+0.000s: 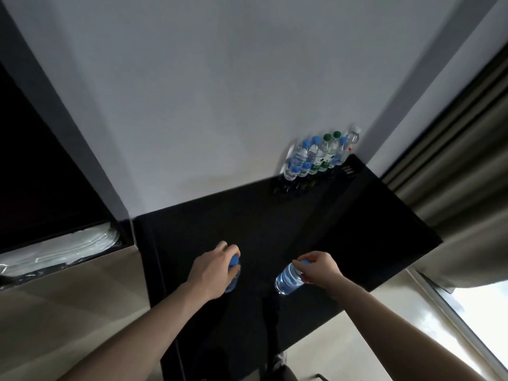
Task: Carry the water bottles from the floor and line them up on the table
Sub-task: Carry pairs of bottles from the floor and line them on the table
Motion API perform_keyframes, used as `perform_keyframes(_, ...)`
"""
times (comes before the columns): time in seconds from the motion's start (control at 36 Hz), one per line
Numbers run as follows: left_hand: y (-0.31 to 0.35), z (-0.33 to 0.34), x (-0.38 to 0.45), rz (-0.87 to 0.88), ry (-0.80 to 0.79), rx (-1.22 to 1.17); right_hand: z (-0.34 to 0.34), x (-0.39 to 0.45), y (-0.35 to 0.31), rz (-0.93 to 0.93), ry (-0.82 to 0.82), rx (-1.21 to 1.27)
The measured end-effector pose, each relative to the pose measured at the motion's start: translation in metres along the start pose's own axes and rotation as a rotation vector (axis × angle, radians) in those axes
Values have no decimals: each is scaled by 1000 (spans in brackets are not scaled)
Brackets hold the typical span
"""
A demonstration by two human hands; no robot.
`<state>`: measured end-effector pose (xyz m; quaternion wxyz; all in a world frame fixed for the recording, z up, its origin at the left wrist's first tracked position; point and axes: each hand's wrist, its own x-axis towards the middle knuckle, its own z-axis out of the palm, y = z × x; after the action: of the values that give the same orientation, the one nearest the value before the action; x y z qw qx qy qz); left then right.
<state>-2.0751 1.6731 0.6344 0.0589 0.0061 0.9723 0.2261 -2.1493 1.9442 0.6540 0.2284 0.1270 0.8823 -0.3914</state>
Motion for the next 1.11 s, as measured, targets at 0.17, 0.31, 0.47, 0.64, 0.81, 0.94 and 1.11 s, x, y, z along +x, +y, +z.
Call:
perform_keyframes(0.17,-1,7,-1,-78,20,-81,-20,14,-3,-124,-115,-203)
perform_keyframes(0.31,0,11,4,-164,55,-127,-29,38,-9,-318,-134,-470)
perform_keyframes(0.47,4,15,15,-268,159,-167,-40,81,-19,-425,-137,-579)
perform_keyframes(0.64,23,23,39,-430,247,-256,-60,131,-27,-508,-261,-617)
perform_keyframes(0.81,56,37,68,-540,280,-307,-82,168,-37,-530,-340,-572)
perform_keyframes(0.94,79,40,94,-626,329,-357,-99,200,-51,-559,-366,-524)
perform_keyframes(1.11,96,36,120,-678,392,-357,-118,232,-65,-708,-388,-544)
